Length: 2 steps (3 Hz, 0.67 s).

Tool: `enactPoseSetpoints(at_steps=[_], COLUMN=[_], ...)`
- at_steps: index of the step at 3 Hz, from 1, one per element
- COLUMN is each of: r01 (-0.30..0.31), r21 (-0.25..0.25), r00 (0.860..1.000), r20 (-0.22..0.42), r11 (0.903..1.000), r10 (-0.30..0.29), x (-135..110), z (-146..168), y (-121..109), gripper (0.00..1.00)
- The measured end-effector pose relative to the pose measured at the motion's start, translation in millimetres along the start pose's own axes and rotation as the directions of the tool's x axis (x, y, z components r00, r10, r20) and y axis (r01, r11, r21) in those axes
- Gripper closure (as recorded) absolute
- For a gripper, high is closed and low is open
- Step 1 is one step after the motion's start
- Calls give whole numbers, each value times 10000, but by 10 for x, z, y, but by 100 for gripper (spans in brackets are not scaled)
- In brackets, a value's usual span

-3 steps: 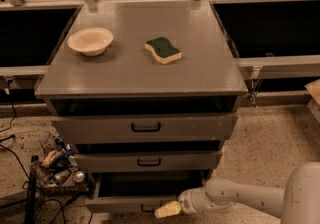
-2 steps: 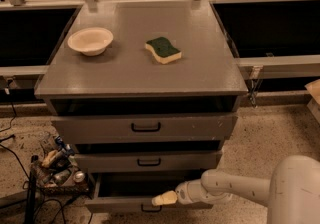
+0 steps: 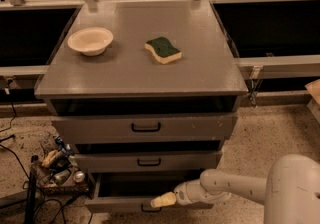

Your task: Open bottom drawer

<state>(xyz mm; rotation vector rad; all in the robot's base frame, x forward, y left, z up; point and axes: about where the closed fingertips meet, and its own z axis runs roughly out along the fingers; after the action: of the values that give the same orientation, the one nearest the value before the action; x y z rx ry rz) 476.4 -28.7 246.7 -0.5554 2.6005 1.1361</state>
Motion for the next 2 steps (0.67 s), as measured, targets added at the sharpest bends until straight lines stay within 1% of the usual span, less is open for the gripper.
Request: enactPoseSetpoints(at_steps=[2], r01=[354], r21=[-634], r00=[9986], r20=[-363], r11=[9974], r10=[-377], x=[94], z=[33], y=[132], gripper=[0])
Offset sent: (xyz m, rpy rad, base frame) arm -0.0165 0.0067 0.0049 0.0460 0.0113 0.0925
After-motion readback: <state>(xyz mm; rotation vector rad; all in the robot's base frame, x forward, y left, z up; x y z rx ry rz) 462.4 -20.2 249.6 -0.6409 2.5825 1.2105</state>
